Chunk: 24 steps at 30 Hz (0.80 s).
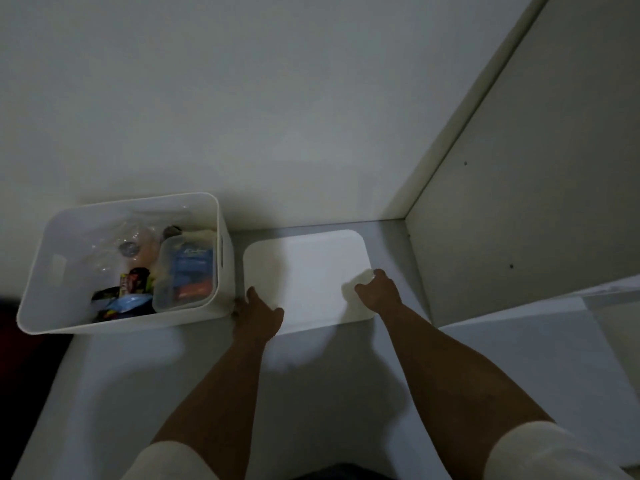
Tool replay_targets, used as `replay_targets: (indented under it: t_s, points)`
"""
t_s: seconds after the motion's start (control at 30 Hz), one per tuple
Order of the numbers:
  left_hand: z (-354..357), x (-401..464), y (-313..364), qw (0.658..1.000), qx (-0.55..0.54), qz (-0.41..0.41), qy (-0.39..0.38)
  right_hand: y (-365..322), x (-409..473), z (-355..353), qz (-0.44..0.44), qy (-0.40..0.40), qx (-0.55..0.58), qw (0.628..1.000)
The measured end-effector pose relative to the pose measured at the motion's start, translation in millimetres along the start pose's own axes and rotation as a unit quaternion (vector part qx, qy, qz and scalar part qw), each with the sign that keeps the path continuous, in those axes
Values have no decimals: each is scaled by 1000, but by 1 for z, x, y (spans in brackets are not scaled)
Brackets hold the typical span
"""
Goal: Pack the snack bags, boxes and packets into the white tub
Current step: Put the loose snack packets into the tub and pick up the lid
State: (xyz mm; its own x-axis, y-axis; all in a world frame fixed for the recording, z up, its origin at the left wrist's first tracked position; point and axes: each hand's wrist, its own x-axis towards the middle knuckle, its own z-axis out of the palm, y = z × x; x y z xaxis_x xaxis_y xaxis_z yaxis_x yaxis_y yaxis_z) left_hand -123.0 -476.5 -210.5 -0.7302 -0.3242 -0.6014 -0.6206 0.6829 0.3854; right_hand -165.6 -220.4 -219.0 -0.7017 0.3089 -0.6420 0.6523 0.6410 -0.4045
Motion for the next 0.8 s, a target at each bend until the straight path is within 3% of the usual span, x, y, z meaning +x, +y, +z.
replay_targets:
  t_s: [0.23, 0.4, 0.47, 0.6, 0.8]
  points:
    - [23, -3, -4, 977, -173, -97, 82, 31, 1, 15, 43, -28, 62, 997]
    - [24, -9, -10, 955, -249, -151, 48, 60, -9, 3, 73, 28, 143, 987]
    - [26, -20, -7, 962, -244, -119, 33, 66, -17, -5, 80, 79, 185, 976]
    - [14, -52, 18, 960, -266, -23, 87, 64, -37, -30, 65, 149, 224, 961]
    - [-53, -87, 58, 943, -289, 135, 99, 37, -74, -76, 30, 243, 238, 940]
